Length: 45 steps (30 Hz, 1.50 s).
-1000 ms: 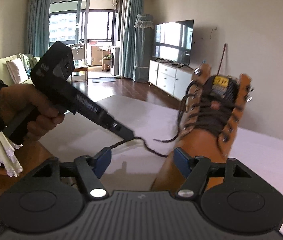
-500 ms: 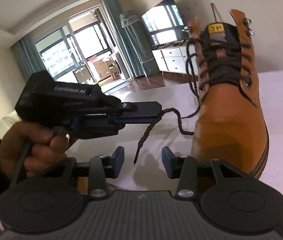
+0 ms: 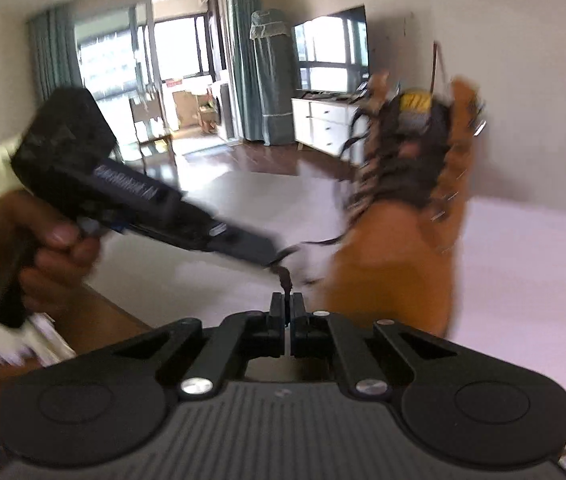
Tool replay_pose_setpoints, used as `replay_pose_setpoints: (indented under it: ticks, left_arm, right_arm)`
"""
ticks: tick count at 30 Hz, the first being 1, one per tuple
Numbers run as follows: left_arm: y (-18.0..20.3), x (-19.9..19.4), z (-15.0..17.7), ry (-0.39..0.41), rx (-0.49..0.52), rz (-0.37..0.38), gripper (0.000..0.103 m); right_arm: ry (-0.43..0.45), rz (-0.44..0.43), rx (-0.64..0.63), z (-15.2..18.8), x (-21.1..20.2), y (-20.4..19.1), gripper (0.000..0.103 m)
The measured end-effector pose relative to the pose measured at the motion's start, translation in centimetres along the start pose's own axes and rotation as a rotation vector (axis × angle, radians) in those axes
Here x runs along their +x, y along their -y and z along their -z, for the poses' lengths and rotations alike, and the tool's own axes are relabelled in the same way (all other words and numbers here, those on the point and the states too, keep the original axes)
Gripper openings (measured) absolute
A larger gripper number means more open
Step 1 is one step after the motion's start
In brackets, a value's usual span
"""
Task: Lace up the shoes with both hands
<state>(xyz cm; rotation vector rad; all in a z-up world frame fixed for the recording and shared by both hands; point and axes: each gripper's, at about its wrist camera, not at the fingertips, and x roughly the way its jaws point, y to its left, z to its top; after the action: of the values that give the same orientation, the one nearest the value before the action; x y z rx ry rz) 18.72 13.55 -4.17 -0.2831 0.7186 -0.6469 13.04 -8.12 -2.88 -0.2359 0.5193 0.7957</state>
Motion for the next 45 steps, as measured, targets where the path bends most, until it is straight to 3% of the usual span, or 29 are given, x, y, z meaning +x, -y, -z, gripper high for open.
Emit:
replay_pose_setpoints:
  ticks: [1, 3, 4, 5, 9, 11, 13, 19, 21, 23, 25, 28, 30, 32, 36, 38, 42, 45]
  left_arm:
    - [0.5, 0.0, -0.1, -0.010, 0.057, -0.022, 0.003]
    - [3.2, 0.3, -0.5, -0.037, 0.327, -0.099, 0.003]
    - [3.9, 0.3, -0.6, -0.036, 0.386, -0.107, 0.003]
    - [5.4, 0.6, -0.8, -0.035, 0.526, -0.111, 0.005]
    - [9.1, 1.9, -1.1, -0.037, 0.868, -0.101, 0.013]
    - [10.2, 2.9, -1.2, -0.044, 0.969, -0.087, 0.025]
    - [10.9, 3.4, -1.2, -0.042, 1.026, -0.077, 0.029]
    - [12.9, 5.7, -0.7, -0.055, 1.211, -0.033, 0.031]
    - [13.2, 6.2, -0.8, -0.063, 1.222, -0.018, 0.030]
    - [13.3, 6.5, -0.8, -0.067, 1.226, -0.012, 0.014]
    - [13.5, 6.9, -0.8, -0.074, 1.233, -0.005, 0.005]
    - [13.5, 6.9, -0.7, -0.068, 1.220, -0.026, 0.004]
    - [13.1, 6.7, -1.0, -0.051, 1.183, -0.083, 0.004]
    - [13.0, 6.4, -1.5, -0.023, 1.142, -0.139, 0.004]
    - [12.8, 5.9, -2.5, 0.034, 1.057, -0.250, 0.004]
    - [12.7, 5.6, -3.1, 0.061, 1.013, -0.305, 0.004]
    - [12.5, 5.1, -4.1, 0.117, 0.923, -0.414, 0.004]
    - [13.0, 5.5, -5.2, 0.151, 0.868, -0.477, 0.004]
  right_arm:
    - [-0.007, 0.040, -0.058, -0.1, -0.5, 0.2, 0.003]
    - [-0.020, 0.113, -0.165, -0.3, -1.4, 0.4, 0.003]
    - [-0.026, 0.130, -0.199, -0.4, -1.6, 0.4, 0.003]
    - [-0.032, 0.139, -0.225, -0.6, -1.9, 0.5, 0.003]
    - [-0.052, 0.179, -0.354, -0.4, -3.3, 0.5, 0.003]
    - [-0.058, 0.187, -0.398, -0.5, -3.4, 0.3, 0.003]
    - [-0.064, 0.207, -0.455, -0.5, -3.8, -0.1, 0.003]
    - [-0.074, 0.230, -0.581, 0.3, -3.7, -0.7, 0.003]
    - [-0.078, 0.236, -0.620, 0.5, -3.5, -0.8, 0.003]
    - [-0.082, 0.239, -0.650, 0.8, -3.2, -0.6, 0.003]
    - [-0.081, 0.245, -0.665, 0.9, -3.0, -0.3, 0.003]
    - [-0.075, 0.255, -0.681, 1.2, -2.7, 0.1, 0.003]
    - [-0.064, 0.264, -0.664, 1.3, -2.4, 0.6, 0.007]
    - [-0.044, 0.285, -0.608, 1.2, -2.3, 1.5, 0.018]
    - [-0.012, 0.315, -0.460, 1.1, -2.1, 3.7, 0.029]
    - [0.009, 0.319, -0.383, 1.1, -1.9, 4.7, 0.045]
    - [0.064, 0.308, -0.238, 0.8, -1.5, 6.3, 0.046]
    - [0.123, 0.266, -0.100, 0.2, -1.1, 8.2, 0.054]
